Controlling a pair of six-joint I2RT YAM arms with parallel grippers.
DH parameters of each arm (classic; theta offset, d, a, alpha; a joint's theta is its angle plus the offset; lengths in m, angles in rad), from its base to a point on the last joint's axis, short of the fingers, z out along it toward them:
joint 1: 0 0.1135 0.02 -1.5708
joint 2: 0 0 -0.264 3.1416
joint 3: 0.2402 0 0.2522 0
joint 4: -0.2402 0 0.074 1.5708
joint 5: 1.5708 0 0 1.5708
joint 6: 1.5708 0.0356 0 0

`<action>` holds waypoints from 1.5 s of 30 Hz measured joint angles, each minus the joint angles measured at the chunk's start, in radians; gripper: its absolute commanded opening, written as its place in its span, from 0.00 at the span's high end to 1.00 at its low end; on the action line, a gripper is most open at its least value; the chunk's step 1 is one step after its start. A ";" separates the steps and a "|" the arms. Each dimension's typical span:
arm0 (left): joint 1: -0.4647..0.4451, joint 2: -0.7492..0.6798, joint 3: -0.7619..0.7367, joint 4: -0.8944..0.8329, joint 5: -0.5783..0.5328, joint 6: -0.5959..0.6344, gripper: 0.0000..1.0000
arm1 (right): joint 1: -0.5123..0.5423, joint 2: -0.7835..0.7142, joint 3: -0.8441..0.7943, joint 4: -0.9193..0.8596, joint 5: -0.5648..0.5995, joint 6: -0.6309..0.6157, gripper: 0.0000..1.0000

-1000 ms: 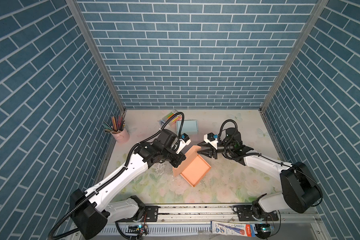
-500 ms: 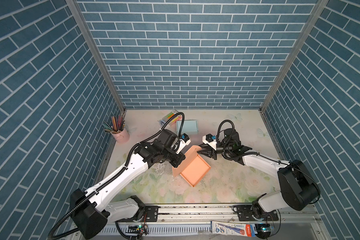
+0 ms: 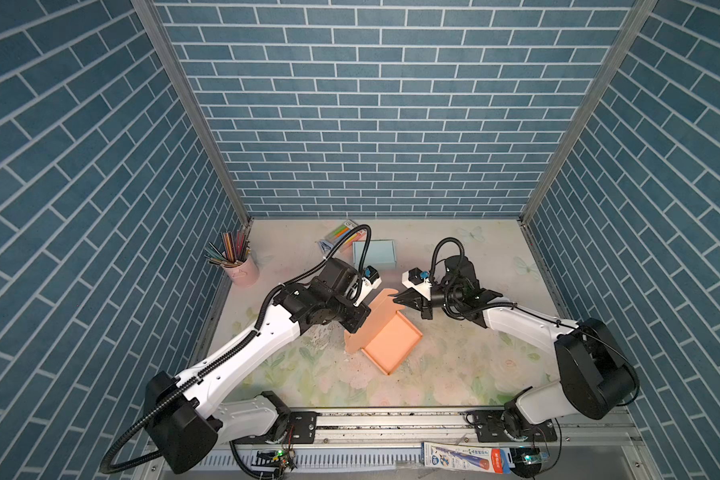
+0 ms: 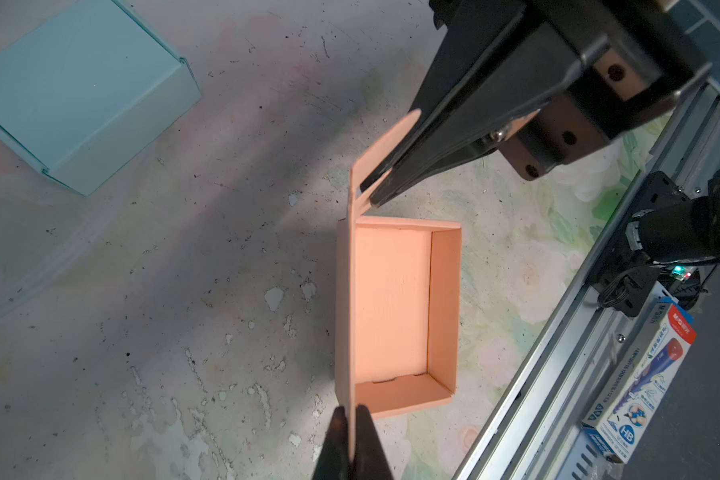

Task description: Fold the paper box

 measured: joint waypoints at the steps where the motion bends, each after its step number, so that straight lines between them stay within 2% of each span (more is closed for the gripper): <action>1: -0.001 -0.001 -0.002 0.004 -0.002 -0.003 0.57 | 0.000 0.001 0.000 -0.004 0.004 0.000 0.99; 4: 0.003 -0.019 -0.030 0.031 -0.010 -0.012 0.20 | -0.001 0.002 0.000 -0.020 0.013 -0.006 0.99; 5: 0.010 -0.031 -0.050 0.043 -0.008 -0.017 0.12 | -0.003 0.002 0.000 -0.028 0.016 -0.008 1.00; 14: 0.109 -0.190 -0.299 0.258 0.075 -0.169 0.12 | -0.065 -0.016 -0.083 0.030 0.020 0.013 1.00; 19: 0.179 -0.248 -0.435 0.377 0.079 -0.258 0.12 | -0.084 -0.021 -0.096 0.061 0.027 0.029 1.00; 24: 0.190 -0.275 -0.537 0.523 0.103 -0.361 0.12 | -0.091 -0.027 -0.115 0.089 0.042 0.039 1.00; 30: 0.178 -0.278 -0.652 0.631 0.129 -0.442 0.17 | -0.095 -0.054 -0.157 0.121 0.065 0.069 1.00; 45: 0.143 -0.263 -0.652 0.710 0.102 -0.451 0.57 | -0.097 -0.091 -0.185 0.162 0.097 0.096 1.00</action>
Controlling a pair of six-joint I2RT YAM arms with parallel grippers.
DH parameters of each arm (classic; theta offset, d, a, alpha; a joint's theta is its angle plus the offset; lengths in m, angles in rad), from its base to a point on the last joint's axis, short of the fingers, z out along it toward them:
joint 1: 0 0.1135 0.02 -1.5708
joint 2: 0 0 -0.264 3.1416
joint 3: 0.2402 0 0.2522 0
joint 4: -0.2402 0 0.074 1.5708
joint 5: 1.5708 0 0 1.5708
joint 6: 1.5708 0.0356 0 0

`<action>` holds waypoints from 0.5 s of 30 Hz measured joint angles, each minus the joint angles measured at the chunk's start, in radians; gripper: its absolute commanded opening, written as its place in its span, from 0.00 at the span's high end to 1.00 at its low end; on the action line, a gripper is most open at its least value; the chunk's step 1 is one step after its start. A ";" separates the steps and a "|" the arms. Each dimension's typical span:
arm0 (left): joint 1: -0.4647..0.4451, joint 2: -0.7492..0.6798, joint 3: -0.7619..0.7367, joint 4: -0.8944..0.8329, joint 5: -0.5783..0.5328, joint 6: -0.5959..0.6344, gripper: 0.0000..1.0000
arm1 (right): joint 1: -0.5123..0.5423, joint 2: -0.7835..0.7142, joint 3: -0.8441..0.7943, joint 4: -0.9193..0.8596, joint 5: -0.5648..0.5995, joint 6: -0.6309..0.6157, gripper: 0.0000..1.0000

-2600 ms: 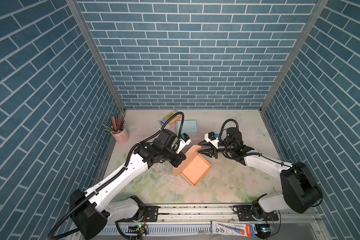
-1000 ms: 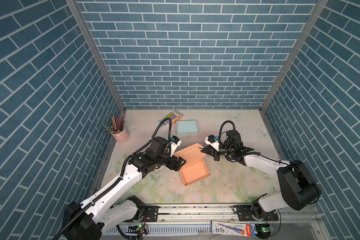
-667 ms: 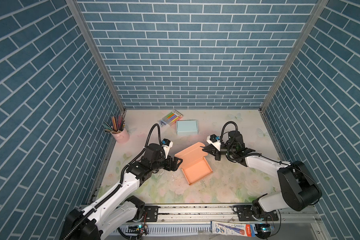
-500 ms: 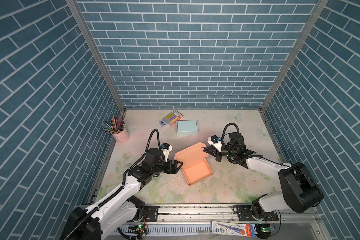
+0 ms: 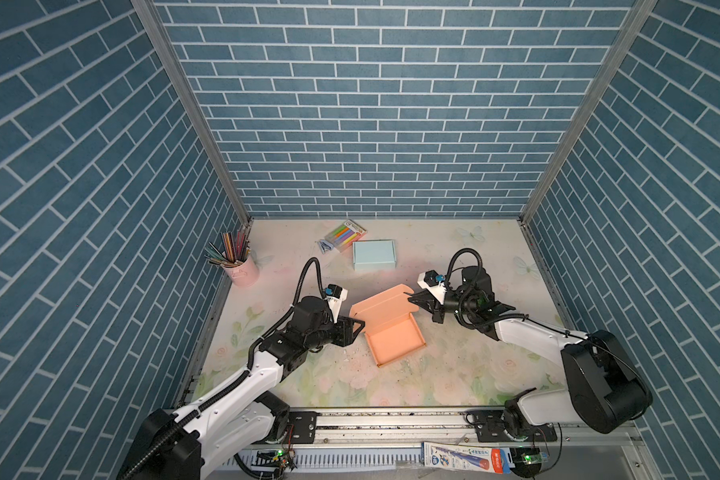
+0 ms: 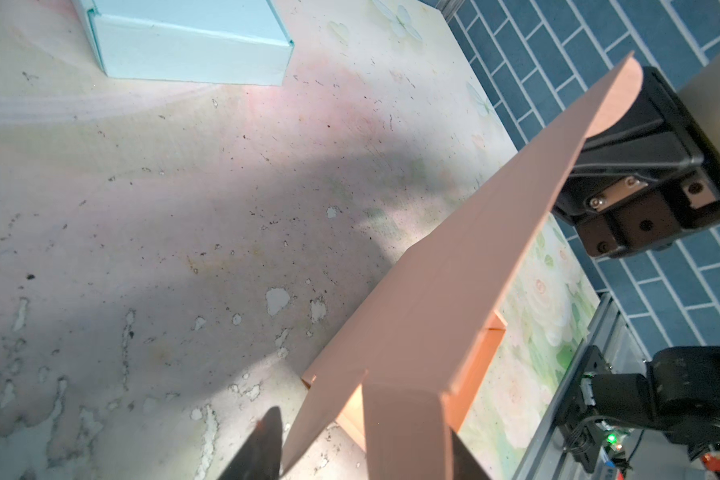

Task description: Fold the paper box

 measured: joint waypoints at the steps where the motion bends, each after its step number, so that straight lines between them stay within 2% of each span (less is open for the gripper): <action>1: -0.004 0.000 0.000 0.001 -0.002 -0.001 0.59 | 0.000 -0.003 -0.002 0.001 0.004 0.004 1.00; 15: -0.023 0.013 0.004 -0.001 -0.039 0.002 0.89 | 0.000 -0.010 -0.004 0.007 0.035 0.014 1.00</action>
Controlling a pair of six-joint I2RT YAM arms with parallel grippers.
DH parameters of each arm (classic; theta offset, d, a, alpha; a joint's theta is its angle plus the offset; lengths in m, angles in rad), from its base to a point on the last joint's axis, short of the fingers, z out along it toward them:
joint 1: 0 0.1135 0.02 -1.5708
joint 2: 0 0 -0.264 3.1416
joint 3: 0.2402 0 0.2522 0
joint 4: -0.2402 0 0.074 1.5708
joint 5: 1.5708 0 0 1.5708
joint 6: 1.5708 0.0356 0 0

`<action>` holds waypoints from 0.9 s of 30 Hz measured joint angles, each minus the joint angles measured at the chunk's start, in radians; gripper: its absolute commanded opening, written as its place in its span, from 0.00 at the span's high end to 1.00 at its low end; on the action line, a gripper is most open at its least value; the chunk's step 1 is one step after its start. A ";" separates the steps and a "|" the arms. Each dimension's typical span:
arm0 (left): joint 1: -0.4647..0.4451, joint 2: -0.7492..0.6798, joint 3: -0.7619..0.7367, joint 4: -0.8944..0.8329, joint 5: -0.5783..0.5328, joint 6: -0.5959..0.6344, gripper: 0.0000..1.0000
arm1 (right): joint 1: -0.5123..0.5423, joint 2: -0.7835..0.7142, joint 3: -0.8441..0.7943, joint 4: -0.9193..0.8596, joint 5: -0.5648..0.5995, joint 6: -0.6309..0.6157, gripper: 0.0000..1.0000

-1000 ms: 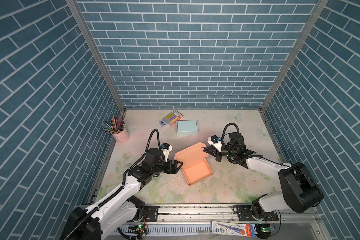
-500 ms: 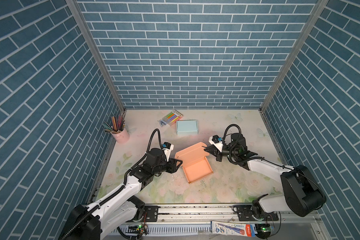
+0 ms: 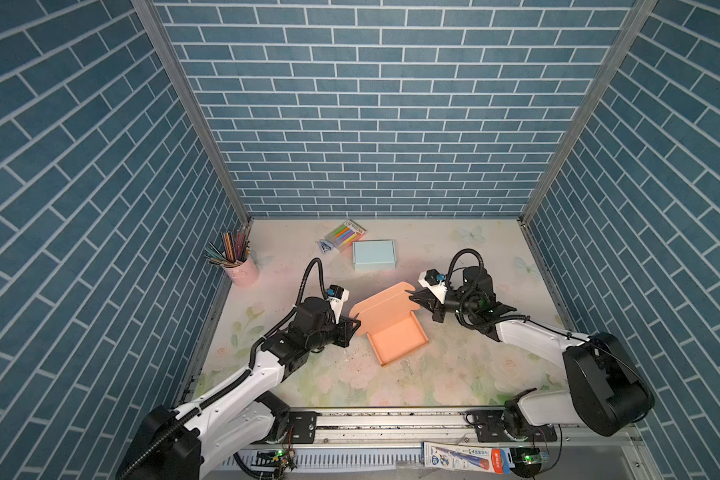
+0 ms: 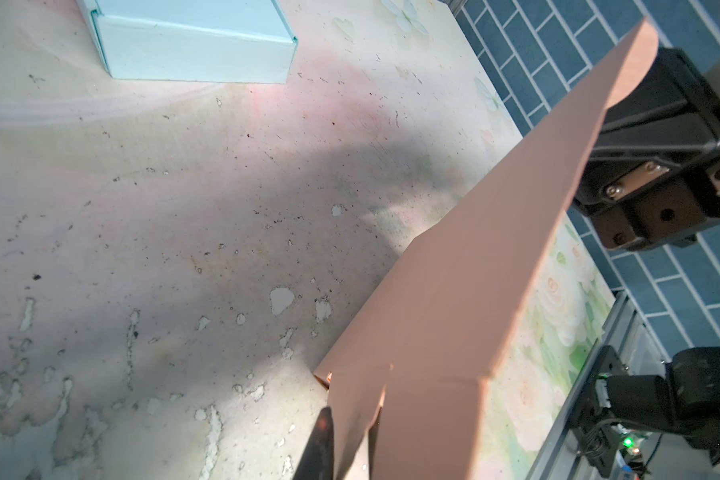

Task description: Fold the paper box

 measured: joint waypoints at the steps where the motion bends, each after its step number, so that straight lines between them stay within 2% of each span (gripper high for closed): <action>1: -0.001 0.002 0.002 -0.002 -0.002 0.000 0.91 | 0.000 -0.002 0.000 0.000 0.000 0.000 1.00; 11: -0.005 0.003 0.019 -0.011 -0.021 0.007 0.96 | 0.000 -0.008 -0.001 0.002 0.003 0.009 1.00; 15: -0.008 0.003 0.041 -0.024 -0.048 0.016 0.96 | 0.007 -0.008 -0.002 0.024 0.010 0.054 1.00; 19: -0.008 0.014 0.063 -0.037 -0.082 0.025 0.96 | 0.044 -0.010 -0.003 0.036 0.075 0.108 0.99; 27: -0.008 0.042 0.078 -0.041 -0.151 0.032 0.96 | 0.146 -0.023 -0.001 0.035 0.284 0.223 0.98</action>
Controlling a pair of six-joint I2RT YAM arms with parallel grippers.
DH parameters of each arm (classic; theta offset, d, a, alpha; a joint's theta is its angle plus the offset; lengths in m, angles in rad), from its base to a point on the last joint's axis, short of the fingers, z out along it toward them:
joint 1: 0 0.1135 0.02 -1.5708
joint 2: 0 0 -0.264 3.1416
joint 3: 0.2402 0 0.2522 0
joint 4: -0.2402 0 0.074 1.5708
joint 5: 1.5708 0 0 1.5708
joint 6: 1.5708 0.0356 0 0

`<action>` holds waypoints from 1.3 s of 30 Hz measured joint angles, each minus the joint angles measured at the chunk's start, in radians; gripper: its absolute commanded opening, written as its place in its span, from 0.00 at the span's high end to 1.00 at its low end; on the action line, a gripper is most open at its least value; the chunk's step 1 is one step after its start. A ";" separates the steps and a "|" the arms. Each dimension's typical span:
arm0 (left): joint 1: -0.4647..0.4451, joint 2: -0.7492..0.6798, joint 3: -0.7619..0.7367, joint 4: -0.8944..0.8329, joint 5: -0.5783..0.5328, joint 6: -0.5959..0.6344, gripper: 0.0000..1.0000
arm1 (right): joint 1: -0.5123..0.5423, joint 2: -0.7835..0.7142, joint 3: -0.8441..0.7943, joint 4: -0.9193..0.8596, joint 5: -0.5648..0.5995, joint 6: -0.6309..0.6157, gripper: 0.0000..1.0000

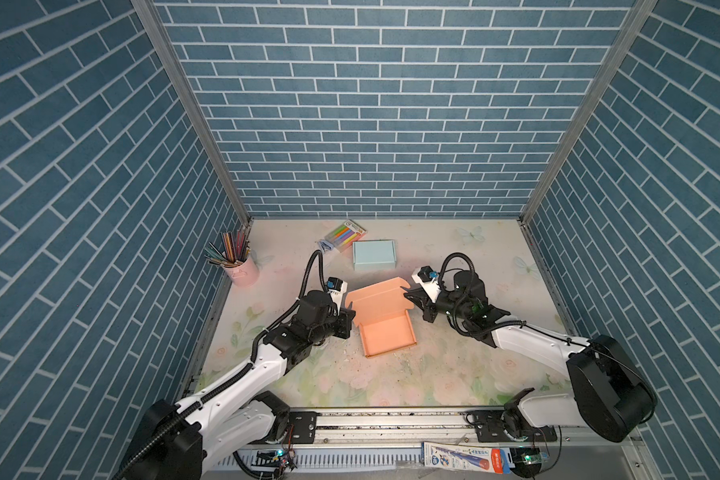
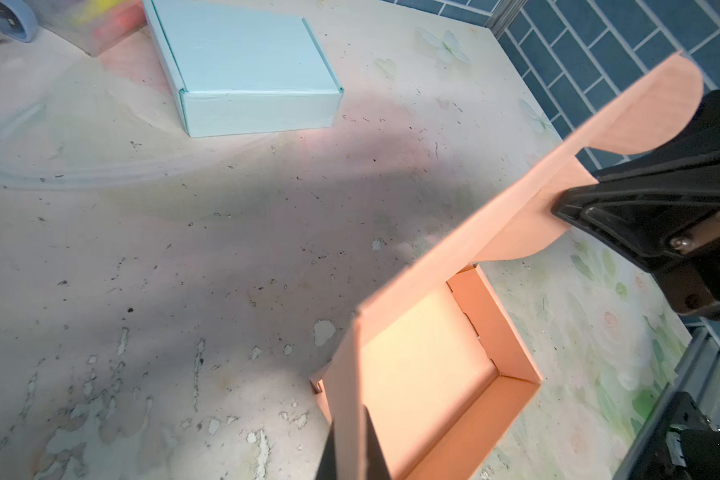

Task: Fold the paper box
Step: 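Hold the pink lid with both grippers and fold it down over the box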

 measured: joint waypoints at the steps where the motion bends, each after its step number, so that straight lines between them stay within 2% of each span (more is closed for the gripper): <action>1: 0.000 0.001 0.002 0.000 -0.007 -0.001 0.96 | 0.012 0.000 0.003 -0.001 0.026 0.015 0.97; 9: 0.003 0.017 0.039 0.008 -0.065 -0.006 0.96 | 0.091 -0.002 0.049 -0.040 0.200 0.039 0.93; 15: 0.004 0.051 0.060 0.013 -0.083 0.011 0.96 | 0.117 -0.003 0.052 -0.065 0.277 0.047 0.92; 17: 0.003 0.061 0.060 0.013 -0.089 0.018 0.96 | 0.130 -0.003 0.051 -0.066 0.297 0.051 0.89; 20: 0.004 0.072 0.061 0.016 -0.102 0.027 0.96 | 0.153 -0.003 0.051 -0.065 0.305 0.066 0.83; 33: 0.004 0.074 0.063 0.026 -0.133 0.053 0.96 | 0.162 0.024 0.051 -0.021 0.290 0.137 0.82; 39: -0.006 0.075 0.063 0.067 -0.159 0.096 0.95 | 0.162 0.035 0.050 -0.020 0.291 0.163 0.76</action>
